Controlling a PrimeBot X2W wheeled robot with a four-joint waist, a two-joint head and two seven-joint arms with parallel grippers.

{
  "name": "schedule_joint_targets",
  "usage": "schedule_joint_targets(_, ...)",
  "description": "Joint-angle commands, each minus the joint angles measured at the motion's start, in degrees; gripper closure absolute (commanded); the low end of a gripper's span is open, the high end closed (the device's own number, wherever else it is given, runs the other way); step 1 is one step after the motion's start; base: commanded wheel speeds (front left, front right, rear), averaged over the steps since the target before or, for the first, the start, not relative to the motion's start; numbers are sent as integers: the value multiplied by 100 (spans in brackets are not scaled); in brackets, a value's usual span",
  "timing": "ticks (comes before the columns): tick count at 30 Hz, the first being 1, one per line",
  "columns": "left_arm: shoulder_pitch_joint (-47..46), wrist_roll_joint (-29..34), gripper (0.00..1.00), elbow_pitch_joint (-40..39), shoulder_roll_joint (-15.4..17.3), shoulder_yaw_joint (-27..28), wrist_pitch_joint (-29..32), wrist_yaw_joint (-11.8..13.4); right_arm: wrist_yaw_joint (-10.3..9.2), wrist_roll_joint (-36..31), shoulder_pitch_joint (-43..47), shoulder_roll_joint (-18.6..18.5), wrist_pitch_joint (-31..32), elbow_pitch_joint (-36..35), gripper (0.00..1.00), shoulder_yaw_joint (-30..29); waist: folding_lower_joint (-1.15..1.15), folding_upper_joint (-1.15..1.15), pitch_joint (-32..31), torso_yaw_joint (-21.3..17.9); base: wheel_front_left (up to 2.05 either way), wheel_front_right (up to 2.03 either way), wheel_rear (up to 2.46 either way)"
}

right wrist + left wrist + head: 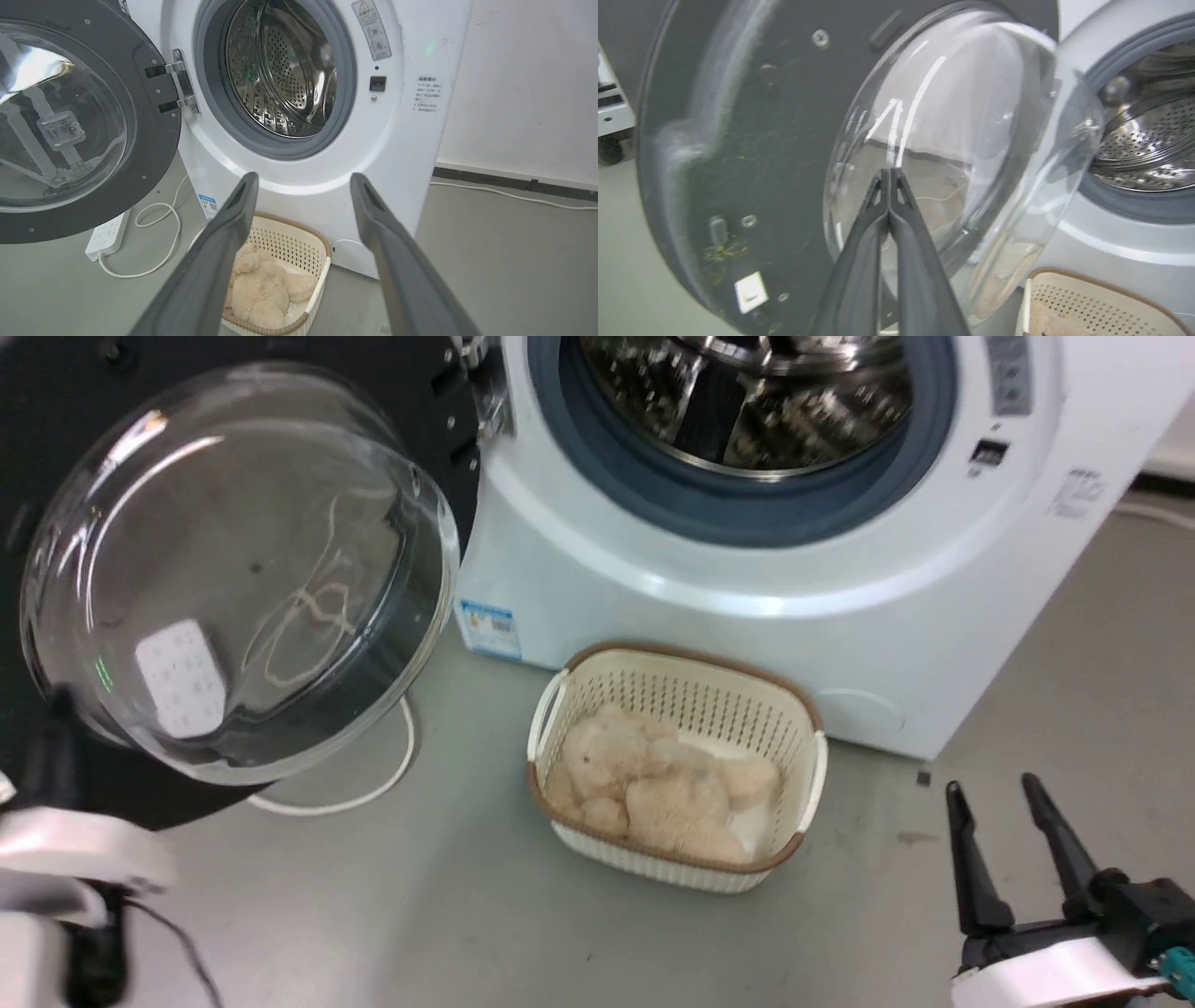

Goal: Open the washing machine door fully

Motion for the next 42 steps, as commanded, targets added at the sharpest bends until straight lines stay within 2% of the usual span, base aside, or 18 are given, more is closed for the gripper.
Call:
schedule_joint_targets(1,205,86,100,-285,-158,-88,-59,10,2,30,-47,8,-39,-59,0,-50,0,0,-213,-139,0,0,0)
schedule_joint_targets(3,419,212,100,-692,-360,-197,-82,138,2,39,-29,8,-45,-105,0,-112,0,0,-351,-264,0,0,0)
schedule_joint_targets(9,1107,327,100,-1755,-910,-579,-104,248,2,26,146,8,-51,-245,0,-281,0,0,-681,-634,0,0,0)
schedule_joint_targets(13,1516,339,100,-2099,-1236,-820,-106,357,2,52,338,8,-51,-291,0,-198,0,0,-839,-880,0,0,0)
schedule_joint_targets(17,1789,473,100,-2183,-1396,-1073,-109,416,2,91,477,8,-52,-330,0,-138,0,0,-893,-1064,0,0,0)
schedule_joint_targets(18,1855,523,92,-2156,-1408,-1136,-107,431,2,101,490,8,-52,-321,0,-109,0,0,-899,-1113,0,0,0)
schedule_joint_targets(19,1913,591,66,-2129,-1400,-1197,-107,445,2,103,499,8,-52,-308,0,-75,0,0,-900,-1156,0,0,0)
schedule_joint_targets(20,1963,654,17,-2100,-1391,-1260,-107,445,2,101,505,8,-52,-295,0,-38,0,0,-899,-1195,0,0,0)
schedule_joint_targets(21,2006,704,0,-2067,-1386,-1316,-108,442,2,94,507,8,-51,-283,0,-3,0,0,-903,-1228,0,0,0)
schedule_joint_targets(28,2230,987,0,-2031,-1515,-1625,-115,505,2,117,570,8,-52,-175,0,90,0,0,-954,-1338,0,0,0)
schedule_joint_targets(42,2152,1152,0,-1923,-1575,-1670,-121,513,2,97,598,8,31,101,0,121,0,0,-976,-1338,0,0,0)
